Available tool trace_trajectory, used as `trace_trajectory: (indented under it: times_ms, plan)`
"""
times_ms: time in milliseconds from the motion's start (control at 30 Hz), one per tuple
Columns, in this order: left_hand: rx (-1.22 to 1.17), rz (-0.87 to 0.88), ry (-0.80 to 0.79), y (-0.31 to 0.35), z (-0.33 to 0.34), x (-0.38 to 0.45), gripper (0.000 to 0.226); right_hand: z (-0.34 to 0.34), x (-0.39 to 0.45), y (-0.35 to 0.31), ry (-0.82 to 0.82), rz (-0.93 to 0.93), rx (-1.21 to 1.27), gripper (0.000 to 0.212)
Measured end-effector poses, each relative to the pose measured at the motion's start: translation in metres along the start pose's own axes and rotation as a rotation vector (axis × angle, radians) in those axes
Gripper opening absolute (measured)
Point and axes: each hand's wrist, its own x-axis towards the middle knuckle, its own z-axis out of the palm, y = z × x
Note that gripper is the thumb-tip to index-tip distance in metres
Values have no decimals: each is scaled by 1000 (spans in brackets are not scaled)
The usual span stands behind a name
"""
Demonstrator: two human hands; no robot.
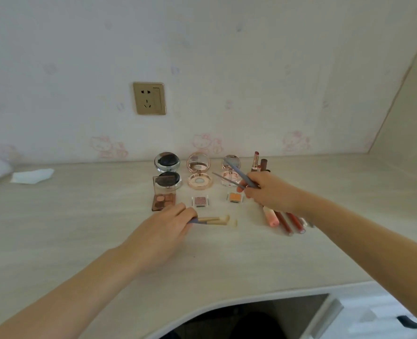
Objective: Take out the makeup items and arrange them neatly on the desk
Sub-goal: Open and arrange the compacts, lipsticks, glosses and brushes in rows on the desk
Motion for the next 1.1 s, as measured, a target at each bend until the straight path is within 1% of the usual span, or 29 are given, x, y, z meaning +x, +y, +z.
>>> trace_trajectory:
  times_ms: [67,167,200,300,367,433,500,600,667,767,867,933,967,1033,1100]
  plan:
    - [1,3,-32,-6,4,-5,21,12,6,-7,-11,-29,-123,25]
    - [-39,-16,-79,-13,9,-7,21,28,14,-10,-27,-49,-256,17]
    - [-57,-20,-86,-13,10,-8,21,32,15,-10,-32,-55,-285,17]
    - [-83,-15,-102,-7,13,-11,21,40,17,-11,-77,-87,-291,25]
    - [-88,-19,-98,-1,14,-13,22,45,16,-12,-103,-94,-274,27]
    - [0,2,-82,2,16,-15,24,49,15,-12,-112,-100,-264,24]
    - [120,30,-62,4,16,-17,26,52,13,-13,-120,-113,-283,16]
    - [161,67,-30,9,11,-20,17,55,12,-12,-128,-113,-302,12]
    - [128,84,-28,9,12,-24,18,55,11,-11,-127,-123,-305,14]
    - [37,35,-75,5,20,-30,36,57,10,-9,-124,-119,-294,16]
    - [37,20,-91,5,22,-37,46,62,11,-8,-133,-108,-279,16]
    - [28,61,-149,7,20,-42,49,65,11,-9,-156,-108,-277,14]
    - [6,88,-183,8,19,-45,50,66,11,-10,-166,-114,-279,16]
    - [-67,114,-229,11,19,-47,51,69,13,-12,-171,-129,-287,28]
    - [-149,117,-227,13,18,-47,49,72,14,-16,-179,-140,-301,29]
